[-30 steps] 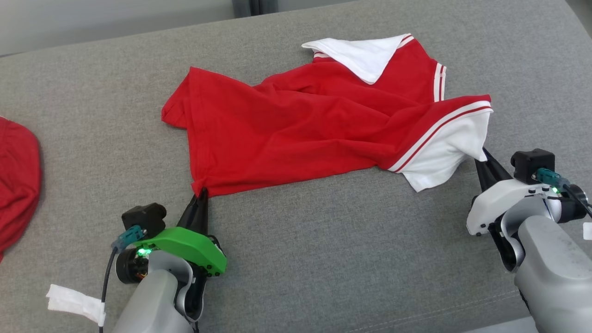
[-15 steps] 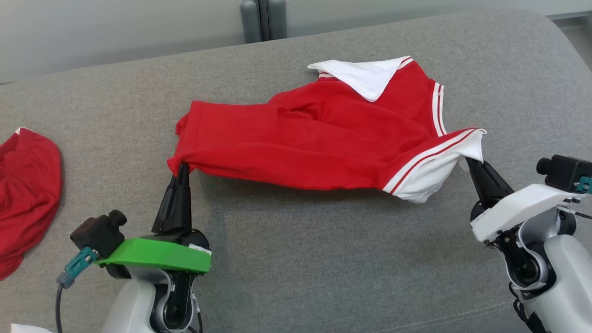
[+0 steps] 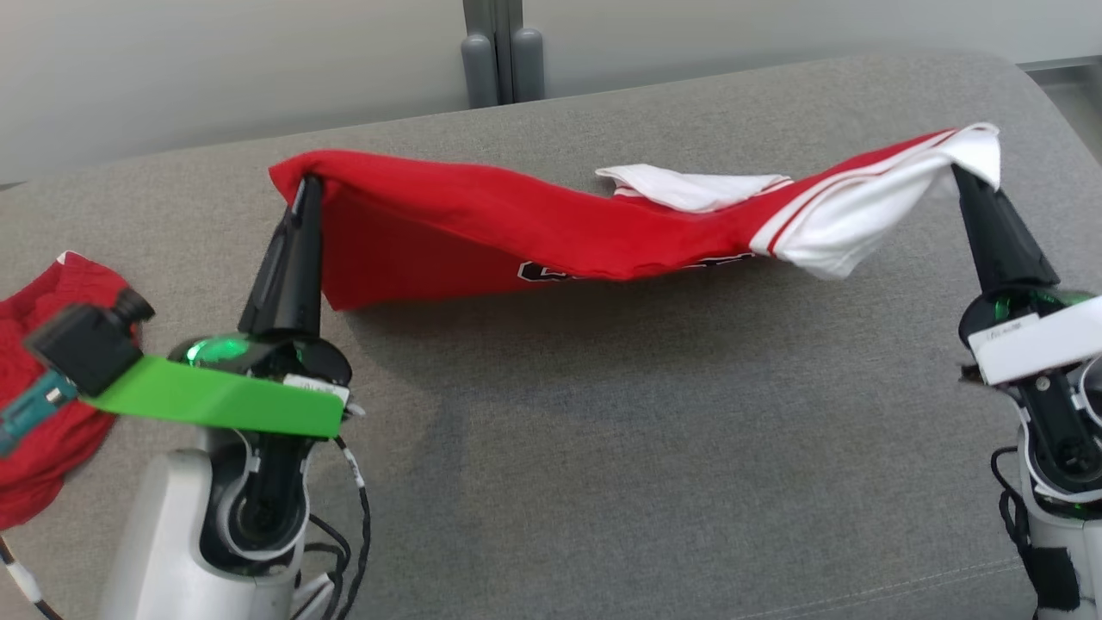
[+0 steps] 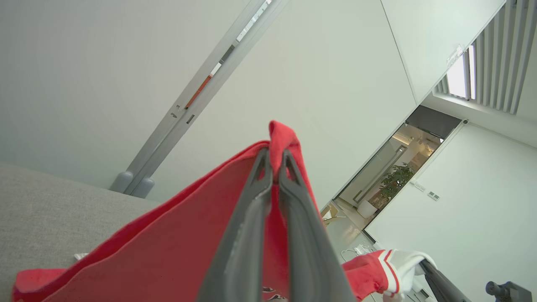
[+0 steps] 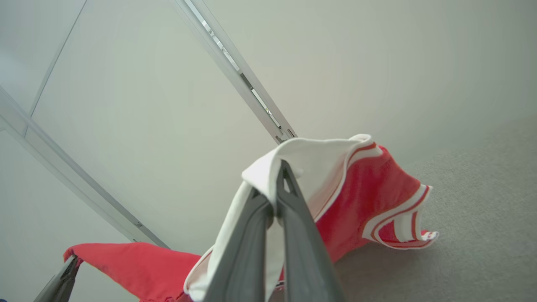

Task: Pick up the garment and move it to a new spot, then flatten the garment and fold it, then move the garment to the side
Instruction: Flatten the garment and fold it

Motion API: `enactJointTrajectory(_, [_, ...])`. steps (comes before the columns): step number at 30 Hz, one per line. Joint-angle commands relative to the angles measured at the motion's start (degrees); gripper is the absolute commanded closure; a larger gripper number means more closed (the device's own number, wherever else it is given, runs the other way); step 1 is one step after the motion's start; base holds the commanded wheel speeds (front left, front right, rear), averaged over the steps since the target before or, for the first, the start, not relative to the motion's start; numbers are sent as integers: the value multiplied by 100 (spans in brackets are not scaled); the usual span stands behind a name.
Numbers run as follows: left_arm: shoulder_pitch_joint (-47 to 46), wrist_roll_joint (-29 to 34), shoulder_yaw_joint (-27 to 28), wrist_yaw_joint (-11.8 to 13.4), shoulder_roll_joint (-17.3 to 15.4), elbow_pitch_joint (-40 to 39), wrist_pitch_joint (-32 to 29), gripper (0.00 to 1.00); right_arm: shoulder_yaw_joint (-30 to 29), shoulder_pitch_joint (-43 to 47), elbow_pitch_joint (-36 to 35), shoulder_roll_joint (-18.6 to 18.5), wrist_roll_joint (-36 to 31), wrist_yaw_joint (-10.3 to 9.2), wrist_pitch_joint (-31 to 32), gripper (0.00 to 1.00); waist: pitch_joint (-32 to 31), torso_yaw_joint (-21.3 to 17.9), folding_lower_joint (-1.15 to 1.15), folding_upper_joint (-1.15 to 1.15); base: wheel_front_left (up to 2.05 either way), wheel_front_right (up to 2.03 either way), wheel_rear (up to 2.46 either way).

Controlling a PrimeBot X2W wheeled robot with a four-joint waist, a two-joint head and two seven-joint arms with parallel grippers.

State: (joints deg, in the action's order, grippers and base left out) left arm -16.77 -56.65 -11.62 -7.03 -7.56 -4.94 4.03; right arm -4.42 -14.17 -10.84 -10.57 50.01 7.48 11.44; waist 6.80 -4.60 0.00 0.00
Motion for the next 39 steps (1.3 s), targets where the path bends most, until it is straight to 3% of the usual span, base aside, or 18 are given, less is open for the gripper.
enactJointTrajectory(1, [-195, -24, 24, 36, -102, -66, -121, 100, -42, -206, -99, 10, -40, 1, 101, 100, 69, -44, 0, 0, 0, 0, 0])
enactJointTrajectory(6, [-928, 97, 98, 149, -424, 43, -487, 100, -168, -1033, 110, 118, -181, 1, 396, 100, 466, -136, 0, 0, 0, 0, 0])
enactJointTrajectory(13, [-2640, 333, 226, 214, -754, 1116, -792, 100, -21, -3183, 1922, 295, -745, 1, 411, 100, 1510, -414, 0, 0, 0, 0, 0])
enactJointTrajectory(16, [-3510, 398, 430, 210, -902, 1643, -669, 100, -118, -4380, 3152, 520, -943, 1, -63, 100, 1899, -653, 0, 0, 0, 0, 0])
enactJointTrajectory(20, [-4604, 609, 474, 105, -870, 2299, -230, 100, -158, -5808, 4246, 654, -1260, 1, -963, 100, 2166, -645, 0, 0, 0, 0, 0])
enactJointTrajectory(26, [-5814, 814, 213, -44, -901, 2584, 637, 100, 240, -7039, 4400, 577, -1209, 1, -2265, 100, 2340, -528, 0, 0, 0, 0, 0])
enactJointTrajectory(30, [-5953, 543, -239, -50, -1047, 2242, 978, 100, 558, -7192, 4266, 451, -786, 1, -2512, 100, 2378, -444, 0, 0, 0, 0, 0])
enactJointTrajectory(34, [-5497, 331, -821, -47, -1352, 2225, 1073, 100, 1099, -6821, 4328, 196, -489, 1, -2490, 100, 2422, -395, 0, 0, 0, 0, 0])
enactJointTrajectory(39, [-4666, 189, -1185, -48, -1453, 2559, 1118, 100, 1645, -6054, 4568, -88, -161, 1, -2377, 100, 2434, -366, 0, 0, 0, 0, 0])
